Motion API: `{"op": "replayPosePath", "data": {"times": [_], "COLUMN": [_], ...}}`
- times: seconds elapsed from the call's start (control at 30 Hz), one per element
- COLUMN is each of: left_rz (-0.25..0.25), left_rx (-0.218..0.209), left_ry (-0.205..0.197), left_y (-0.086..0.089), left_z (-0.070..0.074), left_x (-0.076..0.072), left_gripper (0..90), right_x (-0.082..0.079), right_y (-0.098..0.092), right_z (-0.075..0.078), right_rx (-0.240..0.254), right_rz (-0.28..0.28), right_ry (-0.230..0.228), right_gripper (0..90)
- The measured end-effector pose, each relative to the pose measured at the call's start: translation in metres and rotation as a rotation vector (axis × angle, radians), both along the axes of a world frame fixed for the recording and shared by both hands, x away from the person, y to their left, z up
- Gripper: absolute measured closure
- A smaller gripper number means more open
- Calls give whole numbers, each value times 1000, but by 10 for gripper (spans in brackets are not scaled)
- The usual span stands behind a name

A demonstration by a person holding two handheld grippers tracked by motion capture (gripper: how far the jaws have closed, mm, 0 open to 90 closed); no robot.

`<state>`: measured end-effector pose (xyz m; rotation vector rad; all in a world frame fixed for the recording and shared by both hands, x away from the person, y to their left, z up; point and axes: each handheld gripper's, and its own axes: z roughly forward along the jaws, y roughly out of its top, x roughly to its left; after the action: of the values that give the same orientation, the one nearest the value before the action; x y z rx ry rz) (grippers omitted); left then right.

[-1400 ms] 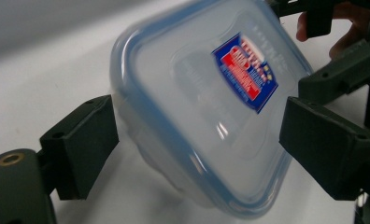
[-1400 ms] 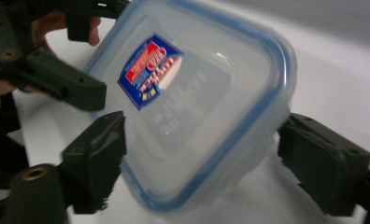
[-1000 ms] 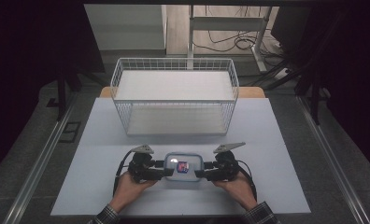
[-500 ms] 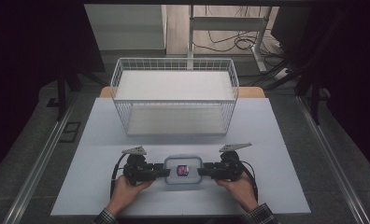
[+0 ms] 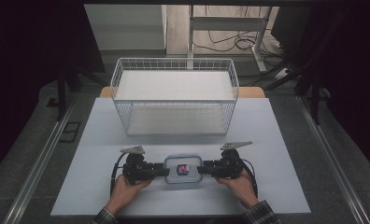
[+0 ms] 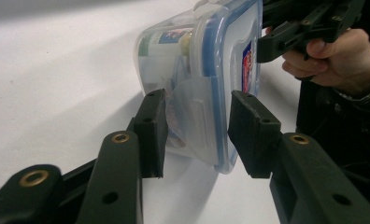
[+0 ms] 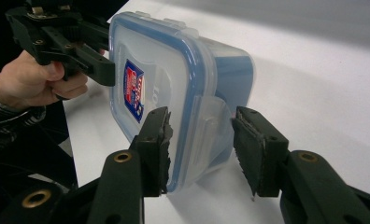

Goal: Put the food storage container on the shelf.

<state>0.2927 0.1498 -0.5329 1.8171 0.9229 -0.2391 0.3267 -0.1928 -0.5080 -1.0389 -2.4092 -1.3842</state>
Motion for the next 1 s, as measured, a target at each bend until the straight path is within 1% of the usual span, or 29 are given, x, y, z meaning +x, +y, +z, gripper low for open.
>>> {"op": "replayPosePath", "data": {"times": [0.07,0.1,0.13,0.17,0.2,0.27,0.33,0.37,0.4,0.43,0.5,0.53,0.6,0.63,0.67,0.73,0.77,0.8,0.83,0.93,1.0], "left_rz": [-1,4,0,-6,-6,-12,-24,-24,-21,-27,-37,-35,-36,-38,-39,-42,-41,-41,-34,-30,-19], "left_rx": [2,-4,-13,-26,-26,-48,-58,-58,-64,-63,-60,-66,-73,-70,-62,-62,-66,-66,-86,-93,-104], "left_ry": [1,11,15,18,18,36,40,40,48,45,42,45,46,39,40,35,37,37,51,54,55], "left_y": [0,0,1,1,1,2,4,4,4,5,6,7,7,6,7,7,7,7,7,7,9], "left_z": [0,0,0,0,0,0,-1,-1,-3,-4,-5,-6,-7,-6,-6,-6,-6,-6,-8,-8,-4], "left_x": [0,0,1,1,1,4,5,5,5,6,7,8,8,8,8,8,9,9,10,11,13], "left_gripper": [579,580,582,589,593,597,603,603,602,602,601,600,601,601,600,600,600,599,600,598,596], "right_x": [0,0,-2,-2,-2,-2,-1,-1,0,1,3,4,4,5,2,2,2,2,3,3,3], "right_y": [0,0,-2,-4,-4,-5,-3,-3,-3,-3,-3,-3,-3,-2,2,1,1,0,0,0,-1], "right_z": [0,1,4,6,6,8,6,6,1,0,-2,-3,-3,-4,-5,-2,-2,-3,-3,-2,0], "right_rx": [-2,-11,1,29,29,24,1,1,8,13,24,34,39,36,1,6,5,13,19,18,31], "right_rz": [0,-2,-17,-28,-28,-29,-15,-15,-3,-3,11,13,13,24,33,27,30,28,23,15,14], "right_ry": [4,-2,-17,-17,-17,-10,-9,-9,4,9,13,22,23,29,17,12,10,18,24,23,25], "right_gripper": [564,611,661,679,679,672,620,620,585,575,564,562,554,540,521,552,553,553,554,558,565]}}
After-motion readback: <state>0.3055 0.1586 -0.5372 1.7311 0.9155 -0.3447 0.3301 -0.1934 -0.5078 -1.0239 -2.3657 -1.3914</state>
